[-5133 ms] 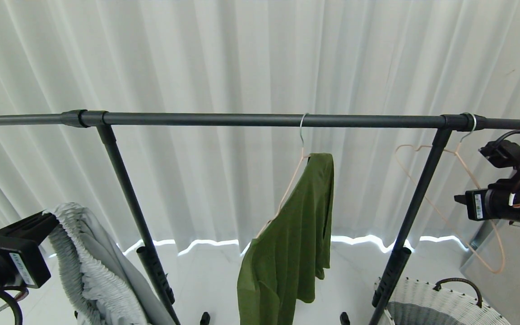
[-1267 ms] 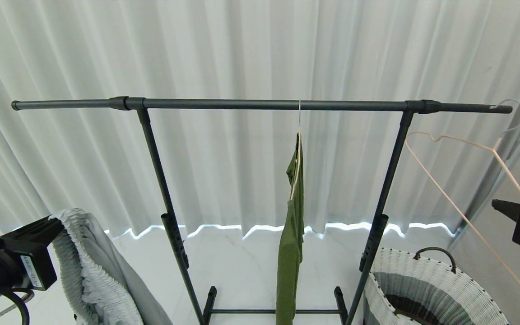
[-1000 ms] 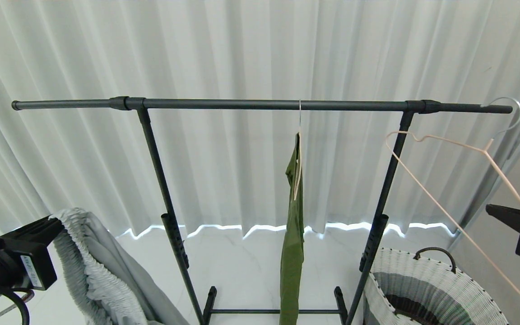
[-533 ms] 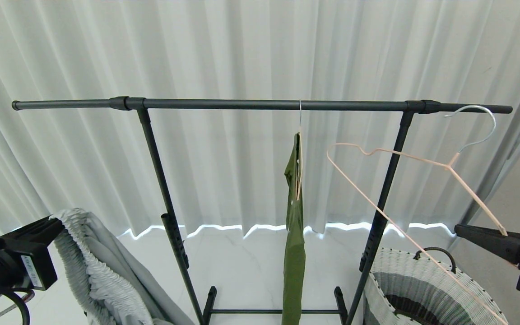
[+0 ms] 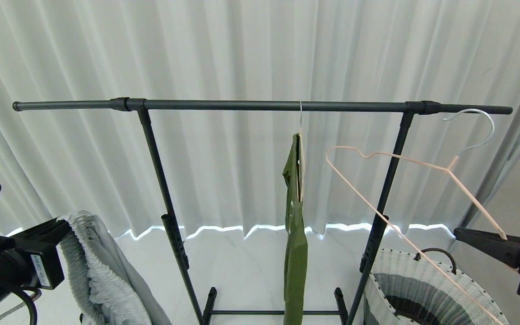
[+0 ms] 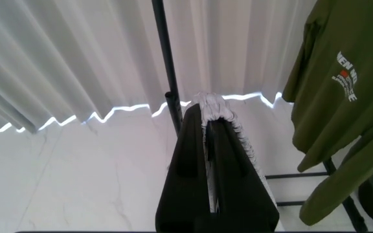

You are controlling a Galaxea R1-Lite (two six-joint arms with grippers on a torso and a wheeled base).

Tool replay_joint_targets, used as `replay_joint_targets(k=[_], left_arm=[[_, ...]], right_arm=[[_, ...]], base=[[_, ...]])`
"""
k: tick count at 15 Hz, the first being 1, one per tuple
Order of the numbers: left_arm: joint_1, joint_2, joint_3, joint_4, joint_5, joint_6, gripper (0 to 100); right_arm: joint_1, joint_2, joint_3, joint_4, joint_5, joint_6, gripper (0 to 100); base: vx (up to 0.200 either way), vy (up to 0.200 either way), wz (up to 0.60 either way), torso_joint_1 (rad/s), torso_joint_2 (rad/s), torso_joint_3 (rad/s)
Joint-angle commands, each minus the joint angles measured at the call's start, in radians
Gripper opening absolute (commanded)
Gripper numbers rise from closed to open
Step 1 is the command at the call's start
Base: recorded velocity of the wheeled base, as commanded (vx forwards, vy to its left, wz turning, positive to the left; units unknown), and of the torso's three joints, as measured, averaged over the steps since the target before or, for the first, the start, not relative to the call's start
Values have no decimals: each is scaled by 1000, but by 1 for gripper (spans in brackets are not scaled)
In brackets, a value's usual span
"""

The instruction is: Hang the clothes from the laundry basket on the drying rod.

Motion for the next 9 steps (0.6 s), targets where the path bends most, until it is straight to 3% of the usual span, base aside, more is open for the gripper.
replay_joint_targets(k=[1, 7, 9], left_arm=[[-1, 4, 0, -1, 1, 1, 0], [0, 4, 3, -1, -1, 1, 0], [-1, 4, 8, -1, -1, 1, 0]], right_arm=[[0, 1, 1, 0, 1, 0, 0], [0, -2, 3, -2, 1, -2, 0], [0, -8, 3, -2, 1, -2, 0]], base=[[0, 200, 0, -7, 2, -2], [0, 200, 0, 3, 6, 0], [0, 0, 0, 0, 0, 0]])
